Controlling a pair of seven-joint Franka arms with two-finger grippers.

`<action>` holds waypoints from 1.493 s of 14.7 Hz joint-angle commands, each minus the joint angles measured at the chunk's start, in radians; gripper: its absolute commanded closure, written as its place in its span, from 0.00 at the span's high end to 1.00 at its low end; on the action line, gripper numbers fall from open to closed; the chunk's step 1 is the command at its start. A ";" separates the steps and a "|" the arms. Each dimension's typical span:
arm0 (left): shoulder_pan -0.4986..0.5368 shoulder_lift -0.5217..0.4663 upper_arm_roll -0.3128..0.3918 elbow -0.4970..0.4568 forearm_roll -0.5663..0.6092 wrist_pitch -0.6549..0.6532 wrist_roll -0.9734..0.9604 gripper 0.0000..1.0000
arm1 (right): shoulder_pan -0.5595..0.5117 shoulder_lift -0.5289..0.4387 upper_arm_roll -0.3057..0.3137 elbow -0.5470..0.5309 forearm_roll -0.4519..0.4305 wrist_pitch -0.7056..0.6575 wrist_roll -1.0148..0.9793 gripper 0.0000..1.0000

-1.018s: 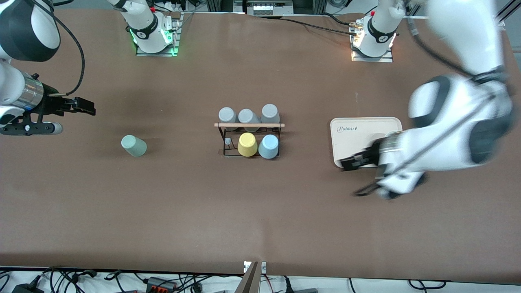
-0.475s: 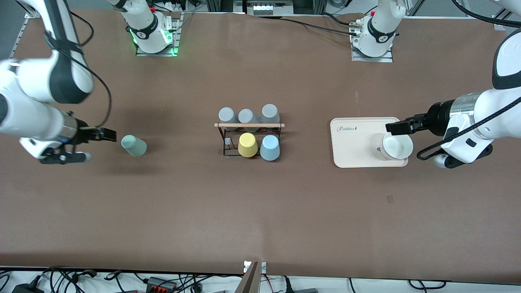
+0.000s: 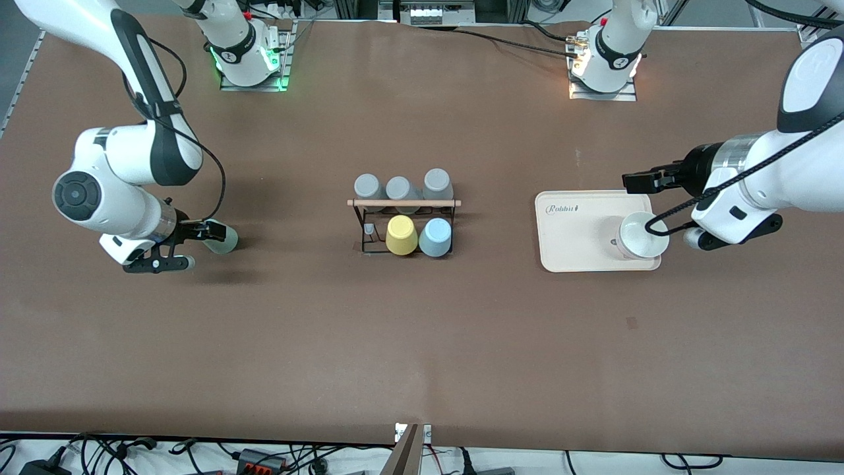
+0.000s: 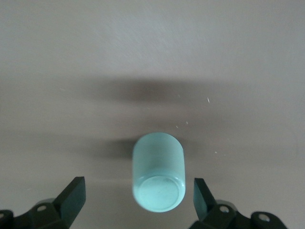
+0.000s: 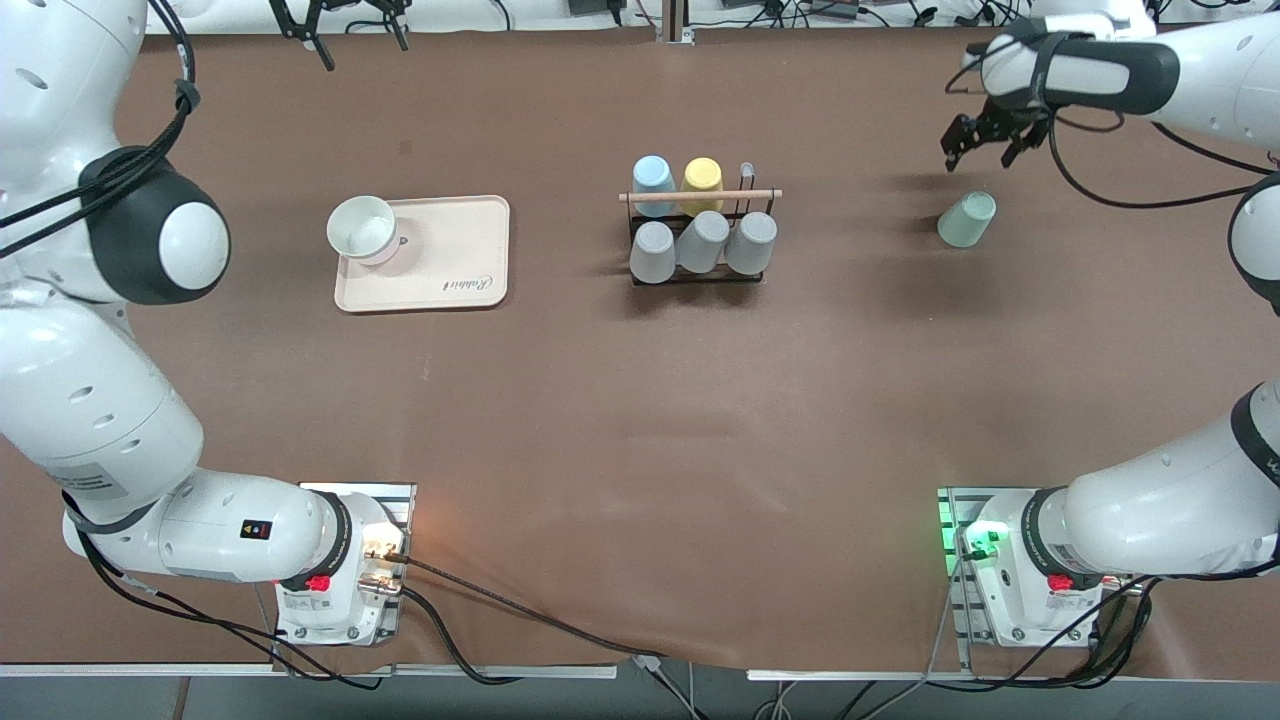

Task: Hang scattered cups on rack with three cups
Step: 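Grasp the teal cup with the right gripper while the left gripper withdraws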

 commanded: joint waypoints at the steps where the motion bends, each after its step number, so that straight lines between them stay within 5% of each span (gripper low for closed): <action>1: -0.002 -0.189 -0.003 -0.276 0.055 0.127 0.068 1.00 | -0.026 0.007 0.001 -0.082 0.013 0.068 0.085 1.00; 6: 0.009 -0.201 -0.024 -0.303 0.083 0.205 0.138 1.00 | -0.023 0.017 0.001 -0.103 0.013 0.109 0.168 1.00; 12: 0.020 -0.232 0.085 -0.286 0.072 0.284 0.155 1.00 | -0.021 0.038 0.001 -0.097 0.004 0.120 0.151 1.00; 13: 0.021 -0.262 0.082 -0.295 0.073 0.259 0.165 1.00 | -0.021 0.038 0.001 -0.097 0.004 0.119 0.151 0.95; 15: 0.020 -0.295 0.068 -0.318 0.087 0.233 0.163 1.00 | -0.021 0.038 0.001 -0.094 0.001 0.119 0.150 0.58; 17: 0.018 -0.325 0.066 -0.364 0.096 0.268 0.166 1.00 | -0.021 0.038 0.001 -0.085 -0.001 0.114 0.125 0.33; 19: 0.006 -0.363 0.063 -0.413 0.159 0.288 0.206 1.00 | -0.021 0.037 0.004 -0.064 -0.001 0.111 0.103 0.24; 22: 0.009 -0.371 0.048 -0.421 0.193 0.305 0.284 1.00 | -0.010 0.023 0.012 0.040 0.001 -0.006 0.084 0.24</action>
